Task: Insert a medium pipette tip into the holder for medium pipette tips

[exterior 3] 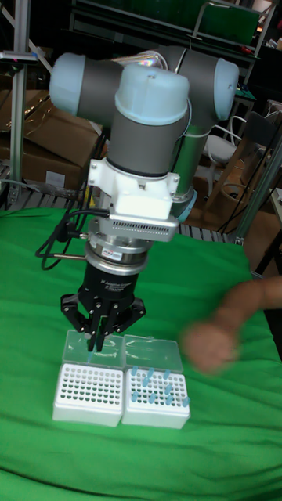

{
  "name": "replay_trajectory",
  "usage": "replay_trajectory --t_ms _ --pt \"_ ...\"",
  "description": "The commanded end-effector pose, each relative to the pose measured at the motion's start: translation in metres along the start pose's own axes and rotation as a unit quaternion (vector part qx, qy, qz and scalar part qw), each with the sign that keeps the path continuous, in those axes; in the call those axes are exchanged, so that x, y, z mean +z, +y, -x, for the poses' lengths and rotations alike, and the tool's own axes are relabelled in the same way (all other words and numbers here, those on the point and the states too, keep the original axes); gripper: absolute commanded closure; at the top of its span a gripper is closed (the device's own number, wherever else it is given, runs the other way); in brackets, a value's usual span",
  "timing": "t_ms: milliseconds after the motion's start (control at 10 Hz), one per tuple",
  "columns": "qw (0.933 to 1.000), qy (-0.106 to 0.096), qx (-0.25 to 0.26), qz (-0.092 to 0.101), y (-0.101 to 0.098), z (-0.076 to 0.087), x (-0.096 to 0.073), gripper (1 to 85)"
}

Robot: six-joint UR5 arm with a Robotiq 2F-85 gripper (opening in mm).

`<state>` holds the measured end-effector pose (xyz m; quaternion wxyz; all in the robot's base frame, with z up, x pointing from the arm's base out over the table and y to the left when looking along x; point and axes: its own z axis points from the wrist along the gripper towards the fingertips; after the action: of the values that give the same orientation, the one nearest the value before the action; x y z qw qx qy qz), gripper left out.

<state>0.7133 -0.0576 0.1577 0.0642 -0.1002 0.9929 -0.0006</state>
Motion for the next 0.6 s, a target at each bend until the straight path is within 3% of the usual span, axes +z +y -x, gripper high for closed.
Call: replay_trajectory --t_ms 0,500 --pt "0.9997 -0.019 -0.015 0.003 -0.014 0.01 0.011 84.7" --pt "0.9994 -0.028 -0.022 0.004 -0.02 0.001 0.022 84.7"
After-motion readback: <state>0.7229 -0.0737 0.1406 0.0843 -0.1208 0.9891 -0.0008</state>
